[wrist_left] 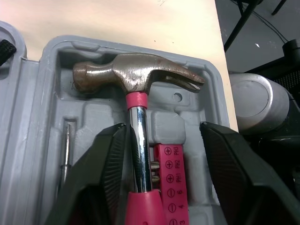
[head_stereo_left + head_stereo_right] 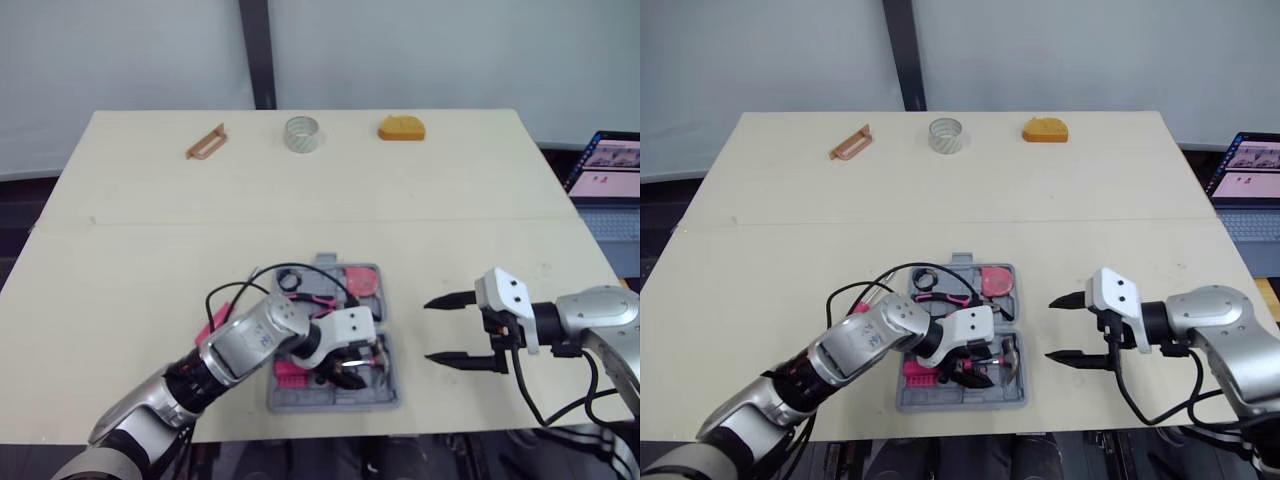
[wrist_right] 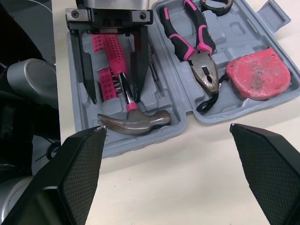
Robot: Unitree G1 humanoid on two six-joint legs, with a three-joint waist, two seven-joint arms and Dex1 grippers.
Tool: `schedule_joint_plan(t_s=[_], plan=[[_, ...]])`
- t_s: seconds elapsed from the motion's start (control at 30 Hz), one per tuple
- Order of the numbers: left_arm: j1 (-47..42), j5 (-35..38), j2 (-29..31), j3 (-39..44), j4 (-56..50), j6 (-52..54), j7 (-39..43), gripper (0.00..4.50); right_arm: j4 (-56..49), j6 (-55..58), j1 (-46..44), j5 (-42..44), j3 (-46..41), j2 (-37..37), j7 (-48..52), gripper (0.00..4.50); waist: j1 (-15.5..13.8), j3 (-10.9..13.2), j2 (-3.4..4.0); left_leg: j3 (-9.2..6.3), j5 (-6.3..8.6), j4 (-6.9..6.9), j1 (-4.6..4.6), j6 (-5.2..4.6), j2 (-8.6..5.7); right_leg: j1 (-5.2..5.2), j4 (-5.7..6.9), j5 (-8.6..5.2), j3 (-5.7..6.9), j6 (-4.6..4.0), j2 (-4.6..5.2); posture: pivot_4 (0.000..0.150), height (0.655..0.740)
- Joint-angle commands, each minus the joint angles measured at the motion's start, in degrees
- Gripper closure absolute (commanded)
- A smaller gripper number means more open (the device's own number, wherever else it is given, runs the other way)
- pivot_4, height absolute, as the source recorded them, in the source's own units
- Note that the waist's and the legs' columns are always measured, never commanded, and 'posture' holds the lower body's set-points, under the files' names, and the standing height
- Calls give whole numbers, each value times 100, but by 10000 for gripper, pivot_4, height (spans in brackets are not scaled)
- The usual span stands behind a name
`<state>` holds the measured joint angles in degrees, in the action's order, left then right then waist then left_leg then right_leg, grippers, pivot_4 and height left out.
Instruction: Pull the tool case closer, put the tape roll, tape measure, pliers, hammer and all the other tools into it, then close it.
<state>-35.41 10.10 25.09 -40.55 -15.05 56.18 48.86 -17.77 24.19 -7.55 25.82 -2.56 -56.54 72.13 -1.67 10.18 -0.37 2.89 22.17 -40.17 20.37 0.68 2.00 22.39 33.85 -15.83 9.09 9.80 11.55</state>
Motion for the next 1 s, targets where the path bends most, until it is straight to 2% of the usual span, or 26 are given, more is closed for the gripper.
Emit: schedule_joint_plan(t_s=[0.03,0.1,0.8,1.0], plan=[[9,-10,-53,-18,-119,-58,-1,35807,-171,8,26,63,-49,6,-29,0,1,0,0,0,0,0,0,0,0,0,0,0,0,0,0,1500,7400],[15,-14,-58,-14,-117,-59,-12,44427,-167,9,20,64,-45,5,-24,0,-4,0,0,0,0,0,0,0,0,0,0,0,0,0,0,1500,7400],[-230,31,118,258,-253,-315,212,44427,-117,-49,53,44,-64,-18,19,0,-4,0,0,0,0,0,0,0,0,0,0,0,0,0,0,1500,7400],[-467,-165,117,61,-315,-231,133,44427,-106,-67,32,33,-33,13,4,0,-1,0,0,0,0,0,0,0,0,0,0,0,0,0,0,1500,7400]])
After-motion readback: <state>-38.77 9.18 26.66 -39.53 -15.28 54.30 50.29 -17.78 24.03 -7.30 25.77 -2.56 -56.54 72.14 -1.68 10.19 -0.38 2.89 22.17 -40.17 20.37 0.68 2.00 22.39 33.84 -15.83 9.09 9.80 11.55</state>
